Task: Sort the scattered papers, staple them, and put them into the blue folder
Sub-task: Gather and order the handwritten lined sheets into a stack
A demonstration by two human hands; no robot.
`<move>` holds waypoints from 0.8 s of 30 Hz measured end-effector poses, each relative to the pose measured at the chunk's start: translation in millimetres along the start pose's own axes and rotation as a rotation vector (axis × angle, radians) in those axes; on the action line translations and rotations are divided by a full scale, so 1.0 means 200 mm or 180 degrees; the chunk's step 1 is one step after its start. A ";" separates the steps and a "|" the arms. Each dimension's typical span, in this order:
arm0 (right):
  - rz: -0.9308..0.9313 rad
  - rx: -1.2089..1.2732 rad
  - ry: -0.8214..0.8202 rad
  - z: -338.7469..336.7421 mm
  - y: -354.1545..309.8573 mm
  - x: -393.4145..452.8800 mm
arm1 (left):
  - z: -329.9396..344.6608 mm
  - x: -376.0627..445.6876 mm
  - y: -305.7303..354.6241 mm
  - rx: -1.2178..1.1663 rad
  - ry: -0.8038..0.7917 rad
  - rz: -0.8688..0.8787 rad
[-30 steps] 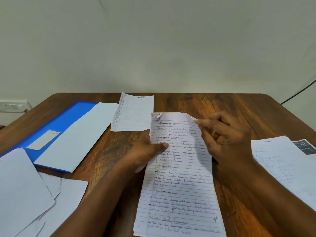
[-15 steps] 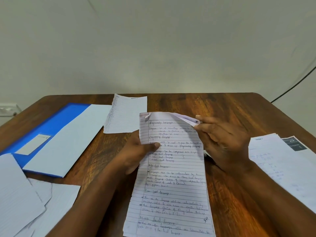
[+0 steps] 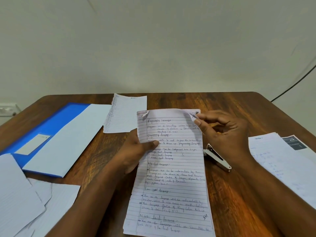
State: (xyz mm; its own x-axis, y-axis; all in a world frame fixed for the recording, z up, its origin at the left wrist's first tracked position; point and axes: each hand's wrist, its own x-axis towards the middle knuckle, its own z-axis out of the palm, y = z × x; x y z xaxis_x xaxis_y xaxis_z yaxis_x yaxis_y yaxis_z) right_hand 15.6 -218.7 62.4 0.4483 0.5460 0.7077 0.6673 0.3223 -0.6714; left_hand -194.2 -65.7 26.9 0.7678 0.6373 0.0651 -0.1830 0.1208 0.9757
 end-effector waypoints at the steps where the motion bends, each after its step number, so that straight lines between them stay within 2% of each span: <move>1: 0.0040 0.0030 -0.0001 0.00 0.01 0.00 | 0.00 0.00 0.00 0.0012 0.0004 0.0001; 5: 0.0354 0.0262 -0.0041 0.00 0.02 0.01 | 0.01 0.00 0.00 0.0054 0.0011 0.0007; 11: 0.1374 0.1291 -0.0103 -0.01 0.00 0.03 | 0.01 0.00 0.00 0.0173 0.0039 0.0009; 17: 0.1881 0.1699 -0.0379 -0.03 -0.02 0.04 | 0.01 0.00 -0.01 0.0302 0.0063 0.0014; 20: 0.1926 0.1726 -0.0486 -0.03 -0.03 0.03 | 0.00 0.00 -0.01 0.0352 0.0065 0.0025; 24: 0.1698 0.1513 -0.0333 -0.02 -0.03 0.03 | -0.01 0.01 -0.02 0.0456 0.0119 0.0029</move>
State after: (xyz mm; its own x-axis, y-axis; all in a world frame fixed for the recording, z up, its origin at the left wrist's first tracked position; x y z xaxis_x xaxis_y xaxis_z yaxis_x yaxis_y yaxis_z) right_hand 16.9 -220.2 71.2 0.5657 0.7864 0.2480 0.0317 0.2798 -0.9595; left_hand -193.5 -63.0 22.0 0.7426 0.6662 0.0688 -0.0982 0.0067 0.9951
